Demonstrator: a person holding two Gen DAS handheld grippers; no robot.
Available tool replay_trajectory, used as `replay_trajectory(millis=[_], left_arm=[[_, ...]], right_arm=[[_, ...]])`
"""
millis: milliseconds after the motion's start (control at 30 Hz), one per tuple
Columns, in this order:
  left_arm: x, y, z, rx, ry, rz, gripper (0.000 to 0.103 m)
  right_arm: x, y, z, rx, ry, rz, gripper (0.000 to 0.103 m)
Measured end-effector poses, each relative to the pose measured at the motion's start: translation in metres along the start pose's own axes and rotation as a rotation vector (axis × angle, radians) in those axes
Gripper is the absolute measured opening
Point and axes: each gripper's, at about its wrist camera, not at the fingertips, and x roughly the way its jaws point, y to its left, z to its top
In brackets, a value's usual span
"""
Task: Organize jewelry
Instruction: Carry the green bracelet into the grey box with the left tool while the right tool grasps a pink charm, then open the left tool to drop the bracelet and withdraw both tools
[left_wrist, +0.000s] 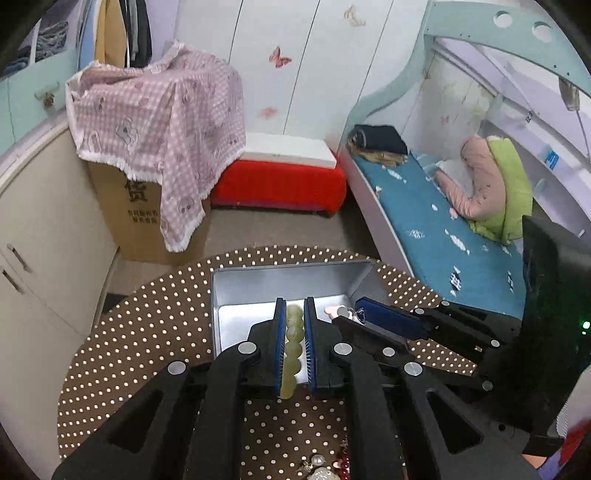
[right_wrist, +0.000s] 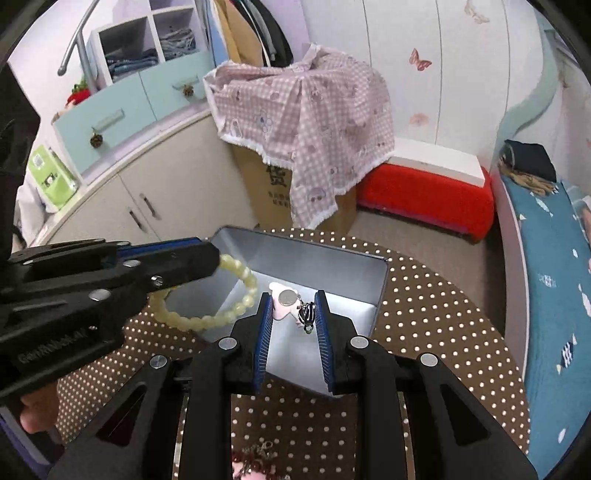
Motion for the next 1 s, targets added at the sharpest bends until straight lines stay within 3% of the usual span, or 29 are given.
replay_trajectory(millis=[300, 467, 600, 700, 767, 800, 833, 1000], left_arm=[[0.017, 0.005, -0.005, -0.014, 0.048, 0.022, 0.012], [0.016, 0.011, -0.006, -0.038, 0.052, 0.02, 0.024], [0.011, 0.012, -0.008, -0.052, 0.047, 0.022, 0.028], [0.002, 0.013, -0.012, -0.057, 0.028, 0.033, 0.038], [-0.006, 0.012, -0.014, -0.066, 0.012, 0.039, 0.043], [-0.01, 0.013, -0.016, -0.072, 0.001, 0.042, 0.046], [-0.019, 0.013, -0.018, -0.077, -0.02, 0.051, 0.05], [-0.056, 0.011, -0.03, -0.075, -0.111, 0.107, 0.065]], right_arm=[[0.017, 0.002, -0.001, 0.004, 0.027, 0.008, 0.024], [0.018, 0.002, -0.002, 0.005, 0.03, 0.01, 0.024], [0.017, 0.002, -0.003, 0.015, 0.026, 0.013, 0.025], [0.013, 0.002, -0.002, 0.023, 0.016, 0.007, 0.025], [0.008, 0.002, -0.002, 0.03, 0.008, 0.006, 0.032], [0.002, 0.002, -0.003, 0.033, -0.008, -0.003, 0.046], [-0.003, 0.002, -0.004, 0.034, -0.024, -0.011, 0.052], [-0.038, 0.008, -0.01, 0.015, -0.077, -0.032, 0.052]])
